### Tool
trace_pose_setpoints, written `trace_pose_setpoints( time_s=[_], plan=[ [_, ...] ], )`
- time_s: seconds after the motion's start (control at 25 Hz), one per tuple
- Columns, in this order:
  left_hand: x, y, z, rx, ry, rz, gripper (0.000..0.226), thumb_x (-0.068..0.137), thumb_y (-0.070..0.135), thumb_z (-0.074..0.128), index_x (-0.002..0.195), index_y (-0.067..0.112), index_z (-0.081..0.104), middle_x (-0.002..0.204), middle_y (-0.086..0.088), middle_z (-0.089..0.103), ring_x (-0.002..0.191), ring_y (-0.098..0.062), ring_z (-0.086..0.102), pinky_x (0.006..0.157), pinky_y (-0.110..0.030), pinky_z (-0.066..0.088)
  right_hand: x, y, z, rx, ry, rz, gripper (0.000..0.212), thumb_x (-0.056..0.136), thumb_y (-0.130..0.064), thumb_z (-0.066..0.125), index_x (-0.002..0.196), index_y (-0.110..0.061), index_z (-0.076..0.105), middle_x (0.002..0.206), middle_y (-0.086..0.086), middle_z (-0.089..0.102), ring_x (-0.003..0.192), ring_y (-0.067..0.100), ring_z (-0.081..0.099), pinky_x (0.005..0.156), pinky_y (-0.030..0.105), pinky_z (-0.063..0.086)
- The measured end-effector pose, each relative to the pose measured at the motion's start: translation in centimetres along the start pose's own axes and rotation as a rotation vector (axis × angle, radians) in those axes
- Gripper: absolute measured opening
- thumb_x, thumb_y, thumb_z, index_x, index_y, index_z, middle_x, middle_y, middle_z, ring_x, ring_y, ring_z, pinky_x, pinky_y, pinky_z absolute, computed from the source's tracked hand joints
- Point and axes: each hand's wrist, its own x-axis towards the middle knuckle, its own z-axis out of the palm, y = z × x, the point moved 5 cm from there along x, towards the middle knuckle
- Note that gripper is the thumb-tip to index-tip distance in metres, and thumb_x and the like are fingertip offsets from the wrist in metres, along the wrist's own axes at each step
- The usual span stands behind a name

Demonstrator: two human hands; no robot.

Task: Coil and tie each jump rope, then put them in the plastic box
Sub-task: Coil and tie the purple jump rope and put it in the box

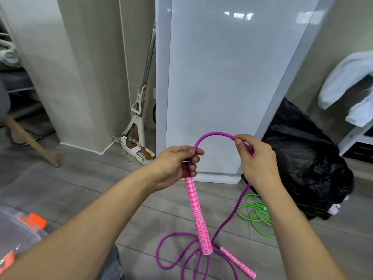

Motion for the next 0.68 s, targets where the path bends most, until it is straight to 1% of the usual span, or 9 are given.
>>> trace_pose_setpoints(
  time_s=[0.04,0.12,0.16,0.28,0.36,0.44,0.52,0.6,0.68],
  plan=[
    [0.3,0.3,-0.7,-0.027,0.053,0.019,0.026,0.104,0.006,0.036,0.098,0.001,0.061,0.065,-0.001,0.045,0.049,-0.01,0.035,0.046,-0.021,0.034,0.0,0.3,0.1,-0.032,-0.029,-0.008,0.02,0.101,-0.028,0.052,0.109,-0.025,0.07,0.072,-0.014,0.059,0.064,0.002,0.052,0.057,0.014,0.036],
    [0.8,0.8,-2.2,0.038,0.167,0.062,0.029,0.105,0.006,0.034,0.095,0.002,0.061,0.064,0.0,0.042,0.043,-0.006,0.028,0.04,-0.017,0.026,-0.1,0.9,0.2,-0.127,-0.105,-0.02,0.02,0.101,-0.032,0.05,0.108,-0.024,0.068,0.078,-0.011,0.061,0.07,0.005,0.054,0.061,0.024,0.039],
    [1.0,1.0,-3.0,0.098,0.23,0.082,0.03,0.105,0.007,0.034,0.094,0.002,0.061,0.064,0.0,0.041,0.04,-0.005,0.027,0.039,-0.017,0.024,-0.2,1.0,0.3,-0.174,-0.135,-0.019,0.02,0.101,-0.035,0.051,0.103,-0.025,0.068,0.078,-0.01,0.061,0.071,0.007,0.056,0.062,0.029,0.041],
    [1.3,1.3,-4.9,0.2,0.439,0.119,0.032,0.105,0.007,0.033,0.09,0.005,0.061,0.067,-0.002,0.041,0.038,-0.005,0.027,0.038,-0.017,0.023,-0.1,1.8,0.2,-0.293,-0.155,0.033,0.022,0.1,-0.04,0.052,0.095,-0.024,0.067,0.074,-0.006,0.063,0.071,0.019,0.059,0.064,0.035,0.046],
    [1.1,1.3,-5.2,0.196,0.516,0.133,0.031,0.104,0.007,0.035,0.091,0.006,0.062,0.07,-0.003,0.048,0.044,-0.009,0.033,0.04,-0.017,0.026,0.0,2.8,-0.1,-0.363,-0.147,0.095,0.023,0.1,-0.037,0.052,0.096,-0.022,0.069,0.082,0.001,0.068,0.078,0.028,0.061,0.068,0.037,0.048],
    [0.6,0.9,-4.6,0.139,0.479,0.125,0.026,0.105,0.008,0.038,0.1,0.001,0.063,0.076,-0.009,0.063,0.048,-0.015,0.049,0.043,-0.02,0.038,-0.2,3.1,0.6,-0.279,-0.181,0.153,0.022,0.1,-0.03,0.049,0.096,-0.02,0.068,0.08,0.001,0.067,0.073,0.025,0.06,0.064,0.034,0.047],
    [0.2,0.4,-3.2,0.05,0.381,0.09,0.024,0.105,0.008,0.041,0.107,-0.004,0.061,0.09,-0.017,0.074,0.061,-0.023,0.069,0.054,-0.026,0.056,-1.0,1.6,2.4,-0.124,-0.21,0.122,0.02,0.101,-0.026,0.049,0.093,-0.021,0.067,0.064,-0.007,0.057,0.059,0.013,0.052,0.055,0.029,0.04],
    [0.1,0.0,-2.2,-0.017,0.317,0.067,0.023,0.105,0.009,0.044,0.109,-0.007,0.06,0.1,-0.022,0.074,0.08,-0.031,0.075,0.068,-0.033,0.062,-1.9,-0.5,4.2,-0.015,-0.212,0.055,0.019,0.102,-0.029,0.048,0.09,-0.025,0.063,0.057,-0.007,0.052,0.053,0.01,0.048,0.054,0.03,0.038],
    [0.2,-0.3,-1.7,-0.052,0.304,0.044,0.024,0.104,0.009,0.046,0.111,-0.008,0.06,0.103,-0.024,0.073,0.088,-0.035,0.074,0.074,-0.038,0.063,-2.7,-2.1,5.8,0.027,-0.244,0.002,0.019,0.102,-0.032,0.047,0.091,-0.027,0.06,0.06,-0.008,0.055,0.055,0.008,0.049,0.055,0.029,0.039]
  ],
)
